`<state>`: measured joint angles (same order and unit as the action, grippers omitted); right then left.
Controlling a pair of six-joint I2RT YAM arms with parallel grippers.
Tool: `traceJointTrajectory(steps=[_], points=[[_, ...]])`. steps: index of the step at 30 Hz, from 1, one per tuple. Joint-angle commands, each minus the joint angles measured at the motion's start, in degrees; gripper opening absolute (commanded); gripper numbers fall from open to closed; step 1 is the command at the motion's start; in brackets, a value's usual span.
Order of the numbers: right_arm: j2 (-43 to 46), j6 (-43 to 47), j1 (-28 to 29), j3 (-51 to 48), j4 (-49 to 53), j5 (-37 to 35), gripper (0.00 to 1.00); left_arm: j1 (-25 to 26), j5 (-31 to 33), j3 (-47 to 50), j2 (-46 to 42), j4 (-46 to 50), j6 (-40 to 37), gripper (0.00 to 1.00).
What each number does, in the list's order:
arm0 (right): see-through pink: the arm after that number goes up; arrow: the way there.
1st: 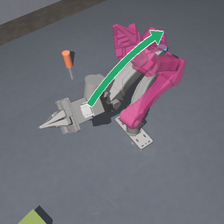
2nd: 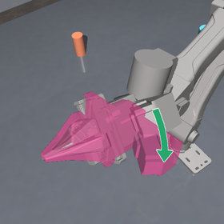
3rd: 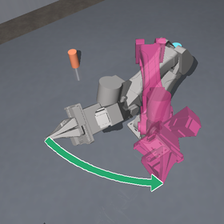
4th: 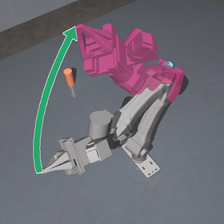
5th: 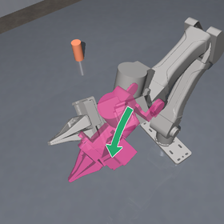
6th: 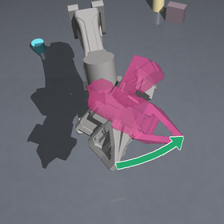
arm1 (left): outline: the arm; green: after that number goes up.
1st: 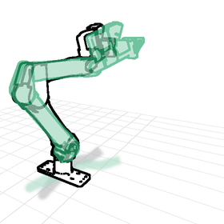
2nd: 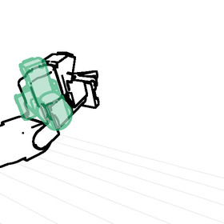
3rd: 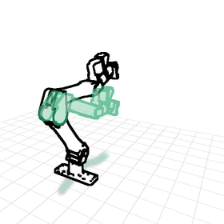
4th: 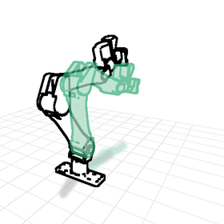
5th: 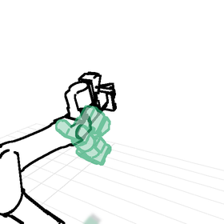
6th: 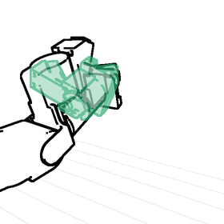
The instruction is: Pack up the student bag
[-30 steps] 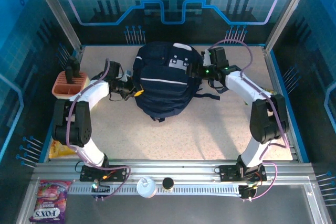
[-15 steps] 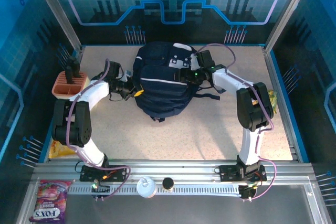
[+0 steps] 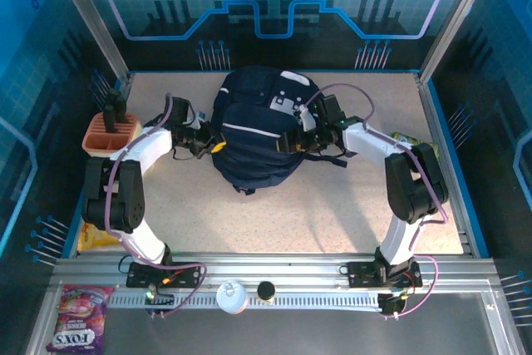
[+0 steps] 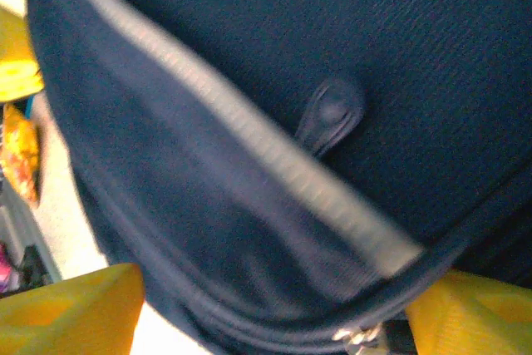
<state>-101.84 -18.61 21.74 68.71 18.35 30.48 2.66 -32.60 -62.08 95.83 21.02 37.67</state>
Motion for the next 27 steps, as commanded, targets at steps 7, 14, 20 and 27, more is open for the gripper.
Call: traceJointTrajectory(steps=[7,14,20,27], points=[[5.16,6.96,1.11,-2.56,5.07,-5.21,0.78,-0.02,0.92,-0.58,-0.73,-2.45,3.11,0.11],[8.15,10.58,1.91,-6.89,1.53,-14.15,0.71,-0.02,0.7,-0.75,-0.91,-1.82,2.85,0.12],[8.82,12.22,4.86,-8.34,-0.39,-16.96,0.6,-0.02,0.42,-0.67,-0.64,-2.05,3.2,0.12],[6.02,11.62,5.76,-6.16,0.17,-20.11,0.44,-0.02,0.16,-0.58,-0.82,-2.03,3.29,0.13]])
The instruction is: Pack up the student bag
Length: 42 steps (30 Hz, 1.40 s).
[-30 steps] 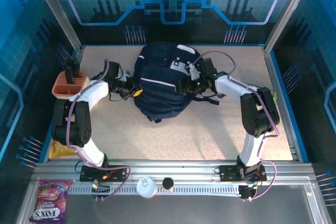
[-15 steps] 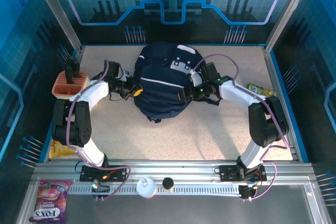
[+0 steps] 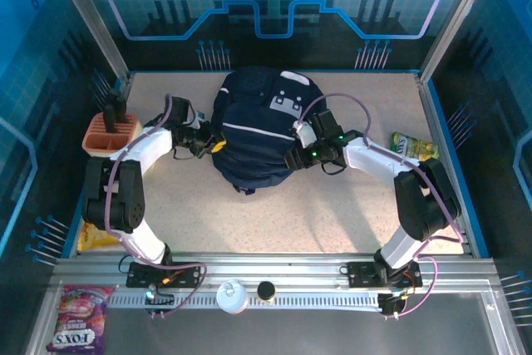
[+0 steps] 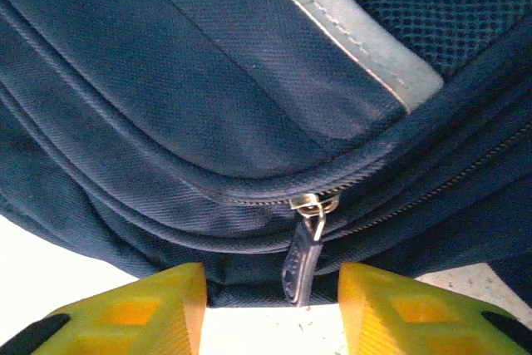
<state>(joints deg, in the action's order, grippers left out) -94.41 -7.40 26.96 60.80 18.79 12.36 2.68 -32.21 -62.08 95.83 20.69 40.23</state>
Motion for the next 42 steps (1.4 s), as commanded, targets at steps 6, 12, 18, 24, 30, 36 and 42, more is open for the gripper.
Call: traceJointTrajectory(steps=[6,12,18,24,30,36,42], points=[[-2.15,1.97,2.6,3.34,2.65,-5.18,0.2,-0.03,-1.12,-0.21,-1.16,-2.48,2.07,0.13],[-0.55,3.61,5.26,3.04,5.17,-9.91,0.09,0.16,-1.41,0.81,-2.72,-4.87,5.0,0.13],[-0.67,6.37,10.16,4.68,6.37,-9.11,0.09,1.48,-1.19,2.23,-2.91,-8.44,9.1,0.13],[-4.2,4.95,13.26,9.35,6.44,-9.28,0.11,2.51,0.23,2.66,-2.65,-9.89,11.01,0.14],[1.33,-2.61,10.72,6.26,4.4,-10.89,0.37,2.51,8.8,2.54,-6.04,-1.53,7.37,0.4],[11.6,-17.22,2.57,-2.32,-2.36,-4.94,0.54,4.52,19.52,3.82,-12.63,4.59,5.29,0.49],[15.52,-30.51,-5.96,-7.36,-7.78,1.01,0.61,13.35,28.63,0.42,-15.43,9.43,1.1,0.56]])
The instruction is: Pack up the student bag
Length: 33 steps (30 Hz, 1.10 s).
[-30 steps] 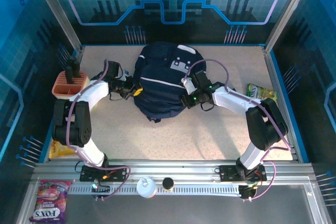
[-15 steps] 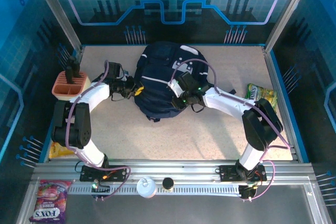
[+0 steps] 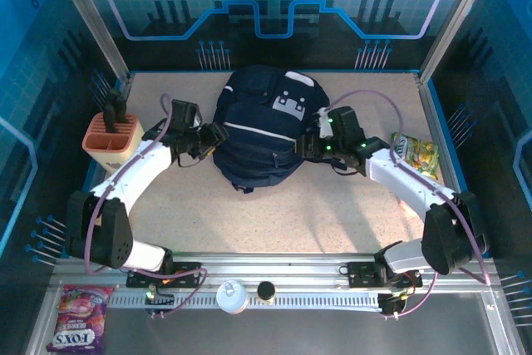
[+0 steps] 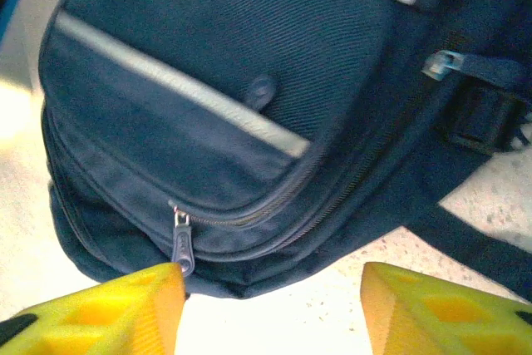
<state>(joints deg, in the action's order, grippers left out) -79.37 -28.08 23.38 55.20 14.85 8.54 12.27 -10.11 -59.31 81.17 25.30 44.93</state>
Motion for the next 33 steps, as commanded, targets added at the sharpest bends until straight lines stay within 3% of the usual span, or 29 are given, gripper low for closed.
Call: traceJointTrajectory(steps=[1,9,17,24,33], points=[[0.44,-11.37,-3.46,-1.94,-3.93,5.62,0.63,6.09,7.58,-3.42,-0.22,5.57,-4.27,0.56],[-0.62,-17.67,-6.91,-2.89,-4.86,7.14,0.99,21.72,14.59,-11.41,8.49,8.96,-5.74,0.58],[-2.1,-21.0,-7.29,-4.29,-8.2,9.12,1.0,29.03,15.78,-17.73,17.52,9.72,-6.69,0.5],[-3.11,-22.76,-7.52,-4.49,-10.7,10.92,1.0,29.61,15.54,-20.29,21.83,9.86,-7.78,0.38],[-4.22,-23.06,-9.23,-5.76,-12.64,13.19,0.99,29.54,19.43,-23.96,25.74,12.64,-10.65,0.31]])
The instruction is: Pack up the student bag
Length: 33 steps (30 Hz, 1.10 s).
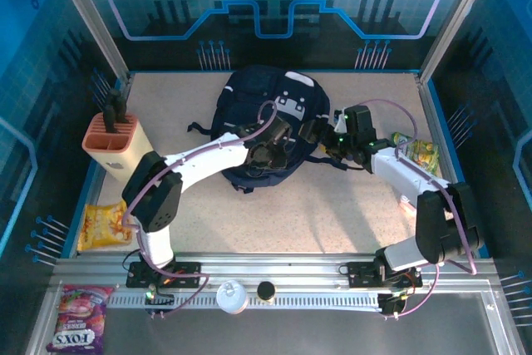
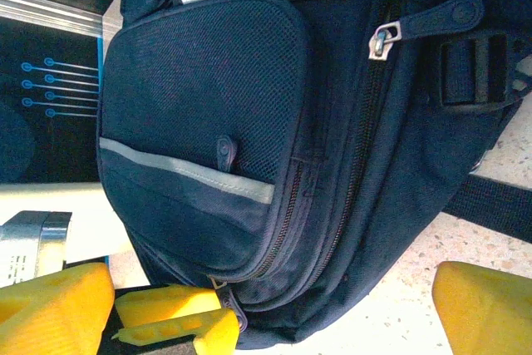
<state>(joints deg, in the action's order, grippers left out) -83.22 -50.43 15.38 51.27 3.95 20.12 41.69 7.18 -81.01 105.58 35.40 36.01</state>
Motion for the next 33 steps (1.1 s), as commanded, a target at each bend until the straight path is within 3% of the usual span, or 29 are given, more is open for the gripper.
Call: traceJointTrajectory(steps=[1,7,11,20,33], points=[[-0.4,-0.8,-1.4,-2.01,-1.9,1.75,0.98,0.13,2.16,-2.46,1.77,2.62,-1.69,0.3],[-0.91,-2.15,-1.36,-2.74,-3.45,2.27,0.94,0.06,1.89,-2.84,2.61,2.44,-1.23,0.15],[-0.23,-7.39,-1.93,-5.36,-6.88,1.47,0.85,0.13,0.47,-2.52,2.05,1.2,-2.19,0.01],[-2.03,-21.15,-1.8,-8.92,-17.91,3.7,0.67,0.25,-8.49,-1.27,-0.29,-5.12,-6.15,0.0],[-9.31,-22.45,0.34,-6.12,-21.98,7.92,0.46,1.42,-11.43,-2.98,1.22,-7.08,-7.18,0.0]])
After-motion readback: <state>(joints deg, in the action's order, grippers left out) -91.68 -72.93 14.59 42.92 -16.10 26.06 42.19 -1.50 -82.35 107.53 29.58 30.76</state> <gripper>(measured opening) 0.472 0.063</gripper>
